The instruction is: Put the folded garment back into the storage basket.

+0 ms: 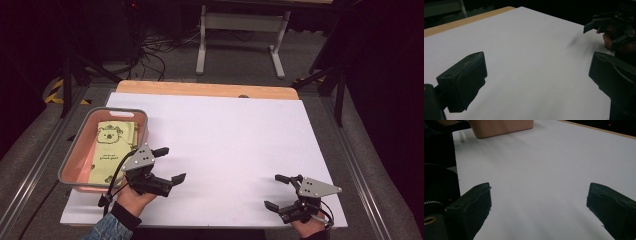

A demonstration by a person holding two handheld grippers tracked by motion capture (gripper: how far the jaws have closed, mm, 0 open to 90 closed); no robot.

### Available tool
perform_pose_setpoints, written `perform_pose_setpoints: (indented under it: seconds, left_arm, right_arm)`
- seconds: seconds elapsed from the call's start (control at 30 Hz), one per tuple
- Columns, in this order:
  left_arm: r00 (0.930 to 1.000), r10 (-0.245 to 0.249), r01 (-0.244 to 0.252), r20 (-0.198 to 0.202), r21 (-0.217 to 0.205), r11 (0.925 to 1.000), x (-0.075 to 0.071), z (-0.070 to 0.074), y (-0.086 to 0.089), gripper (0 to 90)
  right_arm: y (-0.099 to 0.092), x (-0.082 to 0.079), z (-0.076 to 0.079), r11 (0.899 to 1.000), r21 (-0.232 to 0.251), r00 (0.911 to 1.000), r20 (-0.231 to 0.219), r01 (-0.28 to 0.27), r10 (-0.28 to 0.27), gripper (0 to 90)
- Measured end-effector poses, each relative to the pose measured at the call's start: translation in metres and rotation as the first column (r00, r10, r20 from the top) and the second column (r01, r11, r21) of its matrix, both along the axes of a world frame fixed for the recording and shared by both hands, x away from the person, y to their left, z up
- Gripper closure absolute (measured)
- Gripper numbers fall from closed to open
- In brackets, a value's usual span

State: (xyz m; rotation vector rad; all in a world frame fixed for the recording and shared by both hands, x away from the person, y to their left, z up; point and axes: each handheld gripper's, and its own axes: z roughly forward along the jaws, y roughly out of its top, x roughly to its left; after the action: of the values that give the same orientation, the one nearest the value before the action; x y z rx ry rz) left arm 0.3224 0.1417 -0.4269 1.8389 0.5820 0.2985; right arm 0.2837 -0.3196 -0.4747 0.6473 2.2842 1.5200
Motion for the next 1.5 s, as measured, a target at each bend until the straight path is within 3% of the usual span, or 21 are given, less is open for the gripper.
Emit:
perform_pose_setpoints:
  seconds: [0.37,0.57,0.93,1.17,1.5]
  left_arm:
    - [0.999,-0.045,0.045,-0.004,-0.014,0.9989,-0.002,-0.024,-0.014,2.8]
    - [0.9972,-0.065,0.065,-0.037,0.014,0.9978,-0.003,-0.042,-0.023,3.0]
    - [0.9963,-0.07,0.072,-0.049,0.038,0.9967,-0.001,-0.061,-0.025,3.1]
    - [0.9955,-0.081,0.083,-0.048,0.045,0.9955,0.0,-0.066,-0.023,2.7]
    - [0.9965,-0.06,0.061,-0.057,0.005,0.9981,0.001,-0.067,-0.02,2.0]
  right_arm:
    - [0.0,0.001,-0.001,1.0,0.002,1.0,-0.003,-0.002,0.002,6.3]
    - [-0.001,0.001,-0.001,1.0,0.004,1.0,-0.005,0.0,0.0,6.3]
    - [-0.002,0.002,-0.002,1.0,0.011,0.9999,-0.017,-0.004,0.004,6.1]
    - [-0.002,0.004,-0.003,1.0,0.011,0.9997,-0.023,-0.002,0.002,5.8]
    - [-0.004,0.007,-0.006,1.0,0.016,0.9991,-0.041,0.01,-0.01,5.1]
